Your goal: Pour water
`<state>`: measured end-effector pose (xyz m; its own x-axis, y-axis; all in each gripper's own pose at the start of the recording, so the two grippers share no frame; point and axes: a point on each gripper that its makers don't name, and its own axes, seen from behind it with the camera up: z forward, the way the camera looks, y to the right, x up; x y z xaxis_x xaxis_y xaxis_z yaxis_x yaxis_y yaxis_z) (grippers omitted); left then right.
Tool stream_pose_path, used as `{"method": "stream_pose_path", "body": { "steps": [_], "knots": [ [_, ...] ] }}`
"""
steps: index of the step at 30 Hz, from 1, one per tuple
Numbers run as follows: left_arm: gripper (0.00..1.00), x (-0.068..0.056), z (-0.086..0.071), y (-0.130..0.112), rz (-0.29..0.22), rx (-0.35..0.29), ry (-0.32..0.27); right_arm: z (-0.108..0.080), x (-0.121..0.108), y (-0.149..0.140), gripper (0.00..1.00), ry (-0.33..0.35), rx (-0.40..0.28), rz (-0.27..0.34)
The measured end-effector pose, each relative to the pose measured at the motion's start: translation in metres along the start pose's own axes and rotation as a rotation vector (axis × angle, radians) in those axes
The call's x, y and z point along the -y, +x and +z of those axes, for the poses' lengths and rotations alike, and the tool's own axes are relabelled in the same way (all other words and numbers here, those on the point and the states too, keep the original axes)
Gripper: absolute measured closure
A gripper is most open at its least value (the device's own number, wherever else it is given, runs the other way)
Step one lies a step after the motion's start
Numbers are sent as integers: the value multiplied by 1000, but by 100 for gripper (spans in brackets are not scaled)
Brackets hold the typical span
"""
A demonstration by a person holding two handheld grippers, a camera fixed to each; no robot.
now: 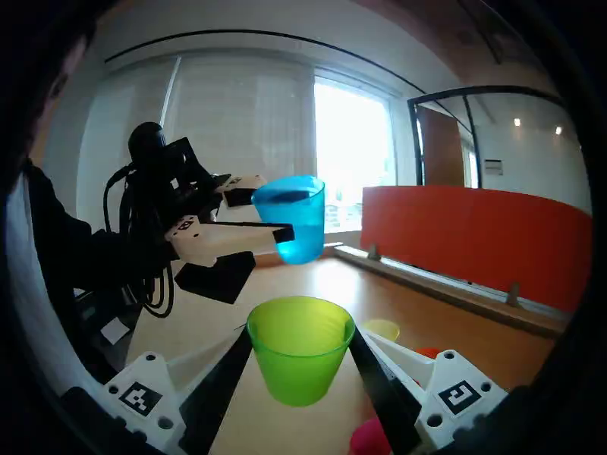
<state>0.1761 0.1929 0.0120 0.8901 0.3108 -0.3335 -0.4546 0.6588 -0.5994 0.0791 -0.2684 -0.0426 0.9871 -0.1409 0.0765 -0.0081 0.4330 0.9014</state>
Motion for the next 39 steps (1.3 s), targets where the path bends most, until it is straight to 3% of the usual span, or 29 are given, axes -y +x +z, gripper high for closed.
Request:
{"method": "stream_pose_path", "body": {
  "steps": [39],
  "knots": [
    [17,-5,9,6,202,3,-9,13,19,-12,9,45,13,-13]
  ]
}}
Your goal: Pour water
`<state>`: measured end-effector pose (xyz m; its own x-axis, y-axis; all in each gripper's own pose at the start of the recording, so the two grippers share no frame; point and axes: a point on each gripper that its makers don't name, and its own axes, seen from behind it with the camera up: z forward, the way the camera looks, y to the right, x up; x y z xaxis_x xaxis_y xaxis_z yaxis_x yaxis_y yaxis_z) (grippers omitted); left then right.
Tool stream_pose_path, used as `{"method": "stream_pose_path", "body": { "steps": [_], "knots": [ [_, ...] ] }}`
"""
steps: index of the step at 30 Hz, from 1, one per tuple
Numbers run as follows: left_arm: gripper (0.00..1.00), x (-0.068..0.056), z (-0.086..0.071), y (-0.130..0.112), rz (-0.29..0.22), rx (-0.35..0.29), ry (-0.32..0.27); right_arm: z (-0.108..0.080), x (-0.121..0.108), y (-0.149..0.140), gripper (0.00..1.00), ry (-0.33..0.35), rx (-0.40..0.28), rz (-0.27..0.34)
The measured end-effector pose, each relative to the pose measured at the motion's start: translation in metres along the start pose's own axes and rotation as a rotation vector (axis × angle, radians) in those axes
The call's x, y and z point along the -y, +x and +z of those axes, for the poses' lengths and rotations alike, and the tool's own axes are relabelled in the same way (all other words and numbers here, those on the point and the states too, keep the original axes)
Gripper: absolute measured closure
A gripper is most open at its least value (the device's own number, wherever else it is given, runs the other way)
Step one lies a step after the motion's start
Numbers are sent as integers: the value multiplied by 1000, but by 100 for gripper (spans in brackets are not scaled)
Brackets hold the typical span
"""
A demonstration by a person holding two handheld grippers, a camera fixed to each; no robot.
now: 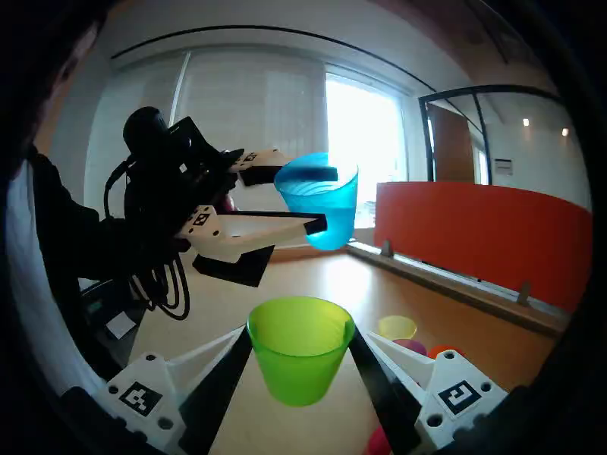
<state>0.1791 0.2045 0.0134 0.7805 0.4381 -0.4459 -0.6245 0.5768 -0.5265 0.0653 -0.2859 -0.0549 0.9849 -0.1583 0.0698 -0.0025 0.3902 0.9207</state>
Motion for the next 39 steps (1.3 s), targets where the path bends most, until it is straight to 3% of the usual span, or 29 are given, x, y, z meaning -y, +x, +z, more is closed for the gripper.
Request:
{"method": "stream_pose_path", "body": {
  "steps": [21,39],
  "knots": [
    [17,-5,-1,5,87,4,-14,5,4,1,9,9,-4,-6],
    [17,-5,-3,6,118,8,-16,3,1,1,9,3,-8,-13]
  ]
}}
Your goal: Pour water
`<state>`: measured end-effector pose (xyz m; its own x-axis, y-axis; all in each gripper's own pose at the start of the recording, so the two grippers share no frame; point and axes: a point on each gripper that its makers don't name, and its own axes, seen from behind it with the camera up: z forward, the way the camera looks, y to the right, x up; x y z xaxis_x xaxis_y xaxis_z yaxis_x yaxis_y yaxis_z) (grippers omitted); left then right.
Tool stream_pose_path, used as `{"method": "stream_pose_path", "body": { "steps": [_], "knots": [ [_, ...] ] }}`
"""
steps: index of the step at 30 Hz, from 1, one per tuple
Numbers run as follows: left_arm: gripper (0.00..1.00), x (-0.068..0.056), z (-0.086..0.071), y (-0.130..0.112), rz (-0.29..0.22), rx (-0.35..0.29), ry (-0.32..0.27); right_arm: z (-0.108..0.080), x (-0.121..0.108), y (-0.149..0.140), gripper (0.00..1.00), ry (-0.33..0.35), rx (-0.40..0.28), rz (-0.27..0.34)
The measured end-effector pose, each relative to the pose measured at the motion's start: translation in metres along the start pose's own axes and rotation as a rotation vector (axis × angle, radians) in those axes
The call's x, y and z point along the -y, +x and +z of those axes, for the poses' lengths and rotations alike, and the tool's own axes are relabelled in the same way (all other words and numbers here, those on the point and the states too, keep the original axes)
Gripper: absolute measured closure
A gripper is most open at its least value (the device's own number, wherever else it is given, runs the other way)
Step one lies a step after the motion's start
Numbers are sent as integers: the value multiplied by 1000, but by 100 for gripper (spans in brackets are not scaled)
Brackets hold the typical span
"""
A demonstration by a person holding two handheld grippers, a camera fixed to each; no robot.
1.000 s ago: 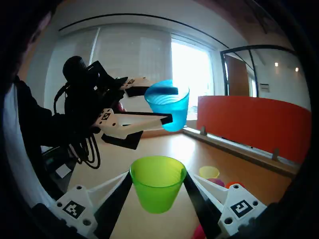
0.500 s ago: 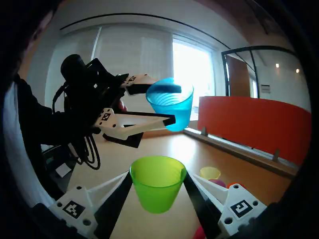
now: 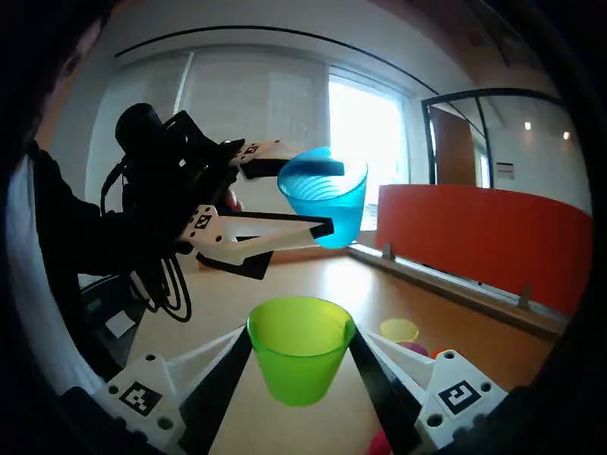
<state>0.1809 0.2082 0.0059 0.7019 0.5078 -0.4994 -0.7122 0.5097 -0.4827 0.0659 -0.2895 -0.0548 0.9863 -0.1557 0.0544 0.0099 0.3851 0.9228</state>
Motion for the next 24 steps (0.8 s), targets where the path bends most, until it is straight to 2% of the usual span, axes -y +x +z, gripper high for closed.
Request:
{"method": "stream_pose_path", "body": {
  "steps": [18,24],
  "knots": [
    [17,1,4,3,73,5,-10,1,-1,1,9,-3,-5,-7],
    [17,-1,4,4,80,6,-20,1,-2,2,9,-6,-10,-6]
  ]
}}
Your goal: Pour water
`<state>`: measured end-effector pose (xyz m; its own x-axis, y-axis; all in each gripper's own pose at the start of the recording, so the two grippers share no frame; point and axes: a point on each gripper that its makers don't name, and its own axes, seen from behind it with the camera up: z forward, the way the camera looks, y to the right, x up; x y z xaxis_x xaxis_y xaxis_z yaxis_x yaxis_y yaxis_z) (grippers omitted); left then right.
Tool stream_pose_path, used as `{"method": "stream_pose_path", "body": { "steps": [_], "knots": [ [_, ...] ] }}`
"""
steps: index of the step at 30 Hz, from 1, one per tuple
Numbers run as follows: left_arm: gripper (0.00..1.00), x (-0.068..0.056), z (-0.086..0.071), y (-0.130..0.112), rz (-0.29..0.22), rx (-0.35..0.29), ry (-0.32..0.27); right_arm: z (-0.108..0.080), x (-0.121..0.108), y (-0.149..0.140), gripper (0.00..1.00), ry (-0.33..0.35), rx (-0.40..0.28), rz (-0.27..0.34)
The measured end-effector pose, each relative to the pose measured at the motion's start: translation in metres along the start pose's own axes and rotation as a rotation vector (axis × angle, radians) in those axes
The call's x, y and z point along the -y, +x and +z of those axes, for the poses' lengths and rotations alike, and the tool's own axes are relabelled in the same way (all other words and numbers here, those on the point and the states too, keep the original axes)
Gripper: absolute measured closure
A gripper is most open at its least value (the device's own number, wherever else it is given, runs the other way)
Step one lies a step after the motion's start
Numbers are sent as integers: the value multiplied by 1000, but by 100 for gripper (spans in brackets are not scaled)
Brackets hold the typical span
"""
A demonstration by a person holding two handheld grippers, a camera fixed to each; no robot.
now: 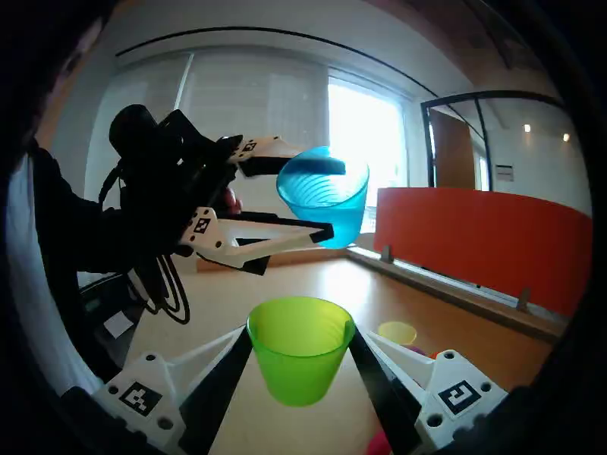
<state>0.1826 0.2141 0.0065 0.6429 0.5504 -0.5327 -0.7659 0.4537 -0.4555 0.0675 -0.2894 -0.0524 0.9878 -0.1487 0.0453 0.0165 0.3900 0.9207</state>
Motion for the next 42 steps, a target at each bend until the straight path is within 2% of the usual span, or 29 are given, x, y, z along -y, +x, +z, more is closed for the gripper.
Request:
{"method": "stream_pose_path", "body": {
  "steps": [29,42],
  "knots": [
    [17,-4,2,0,61,9,-18,1,-3,0,9,-16,-8,-11],
    [17,-5,4,4,106,11,-24,0,-5,2,9,-20,-16,-12]
  ]
}}
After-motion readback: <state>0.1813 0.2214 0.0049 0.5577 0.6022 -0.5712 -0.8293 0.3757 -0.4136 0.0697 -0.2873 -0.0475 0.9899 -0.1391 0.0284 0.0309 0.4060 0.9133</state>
